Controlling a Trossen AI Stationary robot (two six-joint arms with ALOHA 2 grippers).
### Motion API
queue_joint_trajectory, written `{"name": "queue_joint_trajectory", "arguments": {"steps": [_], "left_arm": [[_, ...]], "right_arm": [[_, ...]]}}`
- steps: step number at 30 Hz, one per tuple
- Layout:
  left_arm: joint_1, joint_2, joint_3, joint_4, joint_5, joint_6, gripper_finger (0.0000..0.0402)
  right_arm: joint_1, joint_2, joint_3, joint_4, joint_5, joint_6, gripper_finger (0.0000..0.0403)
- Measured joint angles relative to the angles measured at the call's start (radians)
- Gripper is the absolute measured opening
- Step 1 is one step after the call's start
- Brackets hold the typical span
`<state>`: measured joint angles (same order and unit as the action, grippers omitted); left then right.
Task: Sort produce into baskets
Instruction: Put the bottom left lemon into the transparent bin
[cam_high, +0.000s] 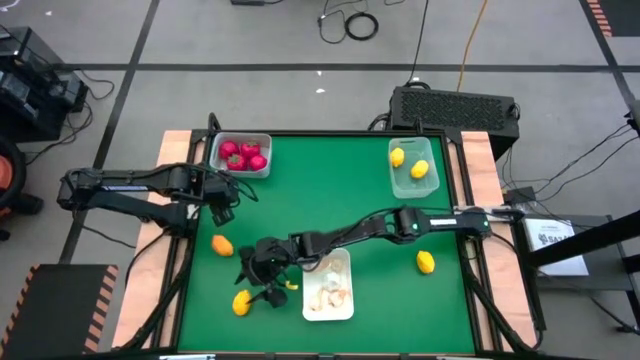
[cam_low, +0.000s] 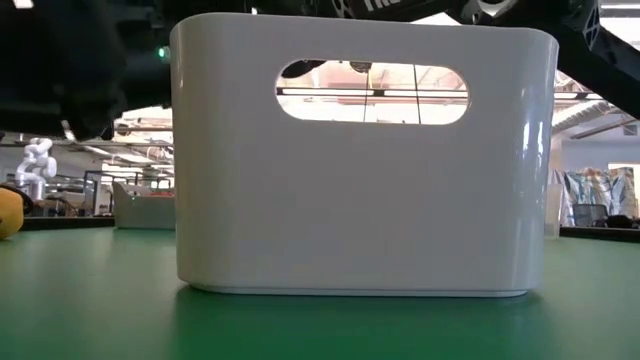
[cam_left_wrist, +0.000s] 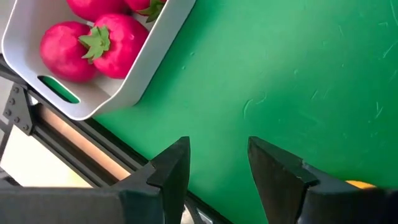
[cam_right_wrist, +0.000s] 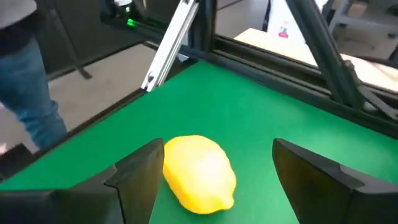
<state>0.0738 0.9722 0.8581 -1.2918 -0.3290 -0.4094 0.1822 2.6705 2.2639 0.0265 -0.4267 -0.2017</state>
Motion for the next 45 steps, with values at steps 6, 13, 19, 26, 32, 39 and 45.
{"name": "queue_joint_trajectory", "arguments": {"steps": [6,13,19,26,32,39,45], "left_arm": [[0.000,0.000,0.000,0.006,0.001,-0.004,0.0170],[0.000,0.000,0.000,0.042,0.015,-0.033,0.0170],[0.000,0.001,0.000,0.057,0.036,-0.041,0.0170],[0.000,0.002,-0.001,0.054,0.038,-0.056,0.0170],[0.000,0.002,-0.001,0.054,0.038,-0.056,0.0170],[0.000,0.002,-0.001,0.056,0.038,-0.057,0.0170],[0.000,0.002,-0.001,0.057,0.038,-0.057,0.0170]], "right_arm": [[0.019,0.014,0.000,-0.005,0.000,-0.108,0.0290],[0.023,0.022,0.000,0.008,0.008,-0.155,0.0290],[0.023,0.065,0.001,0.023,0.010,-0.140,0.0290],[0.025,0.080,0.000,0.077,0.012,-0.098,0.0290],[0.025,0.089,0.000,0.073,0.013,-0.073,0.0290],[0.035,0.102,0.000,0.087,0.014,-0.016,0.0290],[0.038,0.128,0.000,0.151,0.105,0.080,0.0290]]}}
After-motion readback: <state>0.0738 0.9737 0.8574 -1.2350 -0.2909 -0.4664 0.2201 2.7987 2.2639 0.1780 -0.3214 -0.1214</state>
